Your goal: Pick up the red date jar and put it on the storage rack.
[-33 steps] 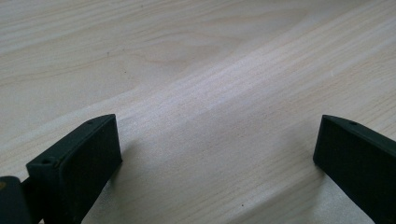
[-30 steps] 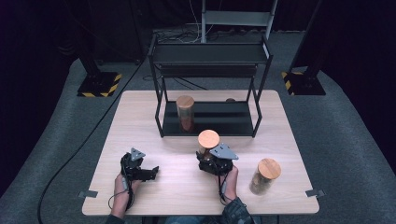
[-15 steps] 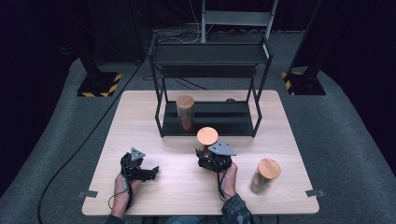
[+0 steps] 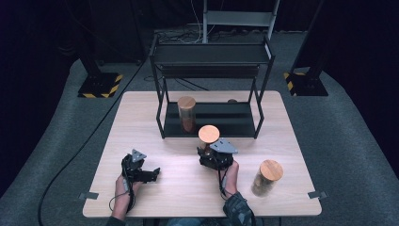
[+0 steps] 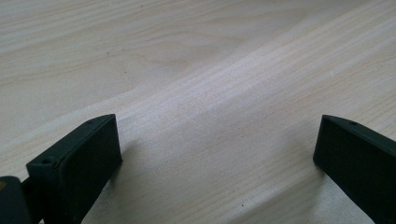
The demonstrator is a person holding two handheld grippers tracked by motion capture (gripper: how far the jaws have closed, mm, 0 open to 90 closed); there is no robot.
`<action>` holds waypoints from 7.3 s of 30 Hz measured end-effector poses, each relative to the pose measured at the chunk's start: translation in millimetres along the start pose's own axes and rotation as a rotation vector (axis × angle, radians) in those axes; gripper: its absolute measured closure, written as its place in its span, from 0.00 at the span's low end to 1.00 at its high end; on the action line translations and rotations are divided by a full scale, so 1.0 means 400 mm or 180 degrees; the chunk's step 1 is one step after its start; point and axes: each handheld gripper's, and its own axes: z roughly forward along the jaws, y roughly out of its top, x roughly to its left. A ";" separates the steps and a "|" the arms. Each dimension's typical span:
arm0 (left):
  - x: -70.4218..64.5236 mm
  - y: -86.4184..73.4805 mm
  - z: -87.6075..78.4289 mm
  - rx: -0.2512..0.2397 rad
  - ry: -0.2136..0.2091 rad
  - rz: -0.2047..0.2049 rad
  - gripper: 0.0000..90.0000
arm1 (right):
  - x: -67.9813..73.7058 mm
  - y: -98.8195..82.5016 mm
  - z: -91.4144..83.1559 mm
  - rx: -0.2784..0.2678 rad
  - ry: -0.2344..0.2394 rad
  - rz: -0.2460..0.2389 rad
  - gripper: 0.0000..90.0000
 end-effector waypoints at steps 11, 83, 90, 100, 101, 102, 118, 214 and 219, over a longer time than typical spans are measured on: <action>0.000 0.000 0.000 -0.0005 0.0001 -0.0001 0.00 | -0.011 0.006 0.012 0.0003 -0.0023 0.0047 0.27; 0.000 -0.001 -0.001 0.0004 -0.0011 0.0004 0.00 | -0.067 0.047 0.091 0.0109 -0.0235 0.0094 0.27; 0.000 -0.001 -0.001 0.0004 -0.0012 0.0005 0.00 | -0.065 0.060 0.106 0.0116 -0.0250 0.0073 0.27; 0.000 -0.001 -0.001 0.0003 -0.0014 0.0008 0.00 | -0.077 0.064 0.125 0.0140 -0.0280 0.0114 0.27; 0.000 -0.001 -0.001 0.0003 -0.0014 0.0006 0.00 | -0.079 0.063 0.127 0.0145 -0.0280 0.0127 0.27; 0.000 -0.001 -0.001 0.0003 -0.0014 0.0007 0.00 | -0.080 0.062 0.130 0.0150 -0.0284 0.0127 0.27; 0.000 -0.001 -0.001 0.0003 -0.0013 0.0007 0.00 | -0.097 0.057 0.151 0.0137 -0.0299 0.0157 0.27; 0.000 -0.001 -0.001 -0.0001 -0.0016 0.0008 0.00 | -0.151 0.105 0.262 0.0265 -0.0502 0.0113 0.27; 0.000 -0.001 -0.001 -0.0002 -0.0016 0.0007 0.00 | -0.153 0.107 0.268 0.0277 -0.0501 0.0107 0.27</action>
